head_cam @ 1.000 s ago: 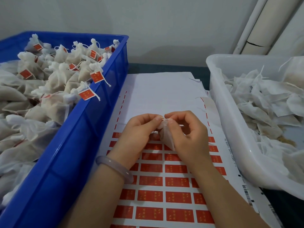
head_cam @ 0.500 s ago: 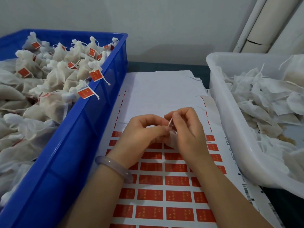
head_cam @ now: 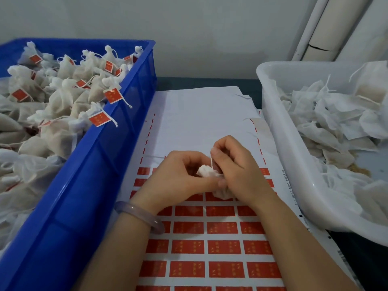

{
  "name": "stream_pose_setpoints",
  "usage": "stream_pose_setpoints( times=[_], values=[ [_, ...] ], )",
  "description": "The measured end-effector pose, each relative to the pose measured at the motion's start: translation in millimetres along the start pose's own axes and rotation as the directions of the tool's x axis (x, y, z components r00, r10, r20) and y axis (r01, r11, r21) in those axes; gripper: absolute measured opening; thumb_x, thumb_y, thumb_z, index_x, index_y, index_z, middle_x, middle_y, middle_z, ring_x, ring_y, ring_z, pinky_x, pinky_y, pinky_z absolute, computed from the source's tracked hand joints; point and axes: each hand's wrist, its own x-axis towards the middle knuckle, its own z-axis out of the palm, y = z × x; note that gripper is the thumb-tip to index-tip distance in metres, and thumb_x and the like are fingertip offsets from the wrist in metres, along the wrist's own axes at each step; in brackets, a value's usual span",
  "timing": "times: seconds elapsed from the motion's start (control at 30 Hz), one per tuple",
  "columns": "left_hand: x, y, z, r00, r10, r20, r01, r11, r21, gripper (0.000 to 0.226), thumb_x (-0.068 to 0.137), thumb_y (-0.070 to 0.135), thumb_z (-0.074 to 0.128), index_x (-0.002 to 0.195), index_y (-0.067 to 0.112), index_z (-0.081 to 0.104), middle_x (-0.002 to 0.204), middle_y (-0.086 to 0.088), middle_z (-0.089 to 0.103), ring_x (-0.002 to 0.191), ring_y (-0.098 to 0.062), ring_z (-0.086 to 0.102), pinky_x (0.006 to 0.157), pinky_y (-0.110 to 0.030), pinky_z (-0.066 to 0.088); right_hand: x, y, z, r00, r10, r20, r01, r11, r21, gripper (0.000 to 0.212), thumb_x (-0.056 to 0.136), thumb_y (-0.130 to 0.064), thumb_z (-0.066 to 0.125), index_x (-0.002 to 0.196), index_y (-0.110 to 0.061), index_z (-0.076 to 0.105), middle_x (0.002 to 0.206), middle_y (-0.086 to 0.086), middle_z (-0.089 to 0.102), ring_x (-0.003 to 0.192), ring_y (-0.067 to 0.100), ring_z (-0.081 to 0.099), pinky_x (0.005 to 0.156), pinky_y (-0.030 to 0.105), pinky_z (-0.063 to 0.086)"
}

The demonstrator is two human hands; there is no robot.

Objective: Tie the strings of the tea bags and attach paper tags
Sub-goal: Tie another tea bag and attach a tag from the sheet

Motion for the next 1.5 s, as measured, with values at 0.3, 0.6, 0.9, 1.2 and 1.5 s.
stream_pose_setpoints(
  times=[0.3, 0.6, 0.9, 1.2, 1.5],
  values=[
    [-2, 0, -14, 0.996, -0.092, -0.014, 0.09, 0.992, -0.089, 0.011, 0.073, 0.008, 0.069, 0.078, 0.018, 0.068, 0.072, 0.0, 0.072, 0.064, -0.013, 0.07, 0.056, -0.016, 0.052, 2, 0, -4, 0.994, 0.106, 0.02, -0.106, 0.994, 0.012, 0.022, 0.094, -0.021, 0.047, 0.072, -0.025, 0.048, 0.057, -0.013, 0.058, 0.055, 0.0, 0.05, 0.062, 0.023, 0.039],
    [-1, 1, -9, 0.996, -0.085, -0.012, 0.084, 0.995, -0.057, 0.012, 0.068, 0.013, 0.076, 0.077, 0.014, 0.068, 0.073, -0.007, 0.07, 0.068, -0.026, 0.068, 0.058, -0.025, 0.057, 0, -3, -2, 0.979, 0.157, 0.128, -0.156, 0.988, -0.014, 0.021, 0.095, -0.026, 0.045, 0.075, -0.029, 0.05, 0.073, -0.009, 0.06, 0.068, 0.005, 0.054, 0.069, 0.027, 0.044],
    [-3, 2, -15, 0.99, -0.118, 0.074, 0.122, 0.991, -0.053, 0.008, 0.066, 0.007, 0.066, 0.069, 0.013, 0.063, 0.061, -0.006, 0.062, 0.052, -0.011, 0.058, 0.052, -0.02, 0.048, 1, -5, -6, 0.965, 0.178, 0.191, -0.168, 0.983, -0.069, 0.022, 0.094, -0.028, 0.046, 0.073, -0.03, 0.05, 0.058, -0.016, 0.054, 0.054, -0.003, 0.045, 0.057, 0.016, 0.037],
    [-2, 4, -13, 0.994, -0.097, 0.052, 0.103, 0.986, -0.131, 0.017, 0.072, -0.008, 0.066, 0.082, 0.006, 0.064, 0.069, -0.009, 0.07, 0.055, -0.017, 0.065, 0.053, -0.022, 0.053, 0, -4, -4, 0.967, 0.195, 0.166, -0.183, 0.98, -0.083, 0.022, 0.095, -0.03, 0.045, 0.073, -0.032, 0.05, 0.057, -0.021, 0.056, 0.052, -0.006, 0.048, 0.051, 0.009, 0.037],
    [-3, 1, -15, 0.979, -0.172, 0.11, 0.186, 0.975, -0.125, 0.013, 0.065, 0.006, 0.058, 0.077, 0.004, 0.061, 0.068, -0.02, 0.053, 0.054, -0.024, 0.047, 0.048, -0.025, 0.041, 0, -4, -4, 0.971, 0.162, 0.177, -0.147, 0.985, -0.094, 0.02, 0.094, -0.03, 0.045, 0.074, -0.031, 0.05, 0.053, -0.019, 0.052, 0.048, -0.003, 0.044, 0.049, 0.008, 0.035]
  ],
)
